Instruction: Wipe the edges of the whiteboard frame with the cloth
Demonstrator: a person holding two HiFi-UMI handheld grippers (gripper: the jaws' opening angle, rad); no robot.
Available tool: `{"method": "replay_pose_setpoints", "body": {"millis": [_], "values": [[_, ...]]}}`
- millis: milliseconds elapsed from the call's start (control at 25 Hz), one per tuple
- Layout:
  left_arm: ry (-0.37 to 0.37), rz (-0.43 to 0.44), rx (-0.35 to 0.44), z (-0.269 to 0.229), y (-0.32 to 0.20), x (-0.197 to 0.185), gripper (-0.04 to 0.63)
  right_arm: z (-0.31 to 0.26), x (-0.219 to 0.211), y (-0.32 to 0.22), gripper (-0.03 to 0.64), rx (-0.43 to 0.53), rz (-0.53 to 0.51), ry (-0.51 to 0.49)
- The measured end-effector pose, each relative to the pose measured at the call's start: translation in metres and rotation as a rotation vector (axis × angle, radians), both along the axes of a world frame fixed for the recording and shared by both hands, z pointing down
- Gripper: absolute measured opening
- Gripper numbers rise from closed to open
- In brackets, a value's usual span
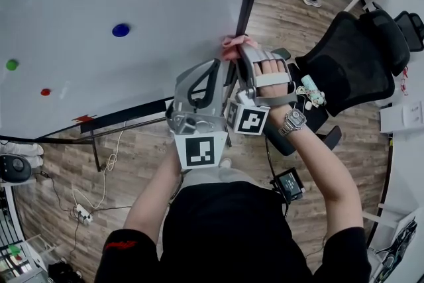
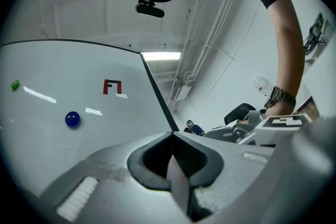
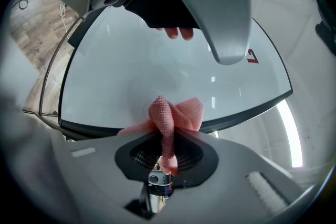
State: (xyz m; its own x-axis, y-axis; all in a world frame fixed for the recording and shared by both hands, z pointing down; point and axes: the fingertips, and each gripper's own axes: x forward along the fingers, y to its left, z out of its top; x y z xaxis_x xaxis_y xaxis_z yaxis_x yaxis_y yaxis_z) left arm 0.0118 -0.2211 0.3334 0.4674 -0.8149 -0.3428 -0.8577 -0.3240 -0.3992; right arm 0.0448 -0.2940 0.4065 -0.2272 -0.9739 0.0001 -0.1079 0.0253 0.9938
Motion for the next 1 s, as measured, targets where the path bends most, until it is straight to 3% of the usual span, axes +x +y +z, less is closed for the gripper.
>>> {"method": "replay_pose_setpoints", "body": {"millis": [560, 1000], "values": [[0.004, -0.019, -0.017, 0.010, -0.008, -0.007, -0.003, 0.037, 0.000, -0.005, 0.051, -0.068, 0.044, -0.003], [0.007, -0.024, -0.049, 0.027, -0.009, -0.010, -0.003, 0.047, -0.003, -0.005, 0.051, -0.081, 0.022, -0.019]]}}
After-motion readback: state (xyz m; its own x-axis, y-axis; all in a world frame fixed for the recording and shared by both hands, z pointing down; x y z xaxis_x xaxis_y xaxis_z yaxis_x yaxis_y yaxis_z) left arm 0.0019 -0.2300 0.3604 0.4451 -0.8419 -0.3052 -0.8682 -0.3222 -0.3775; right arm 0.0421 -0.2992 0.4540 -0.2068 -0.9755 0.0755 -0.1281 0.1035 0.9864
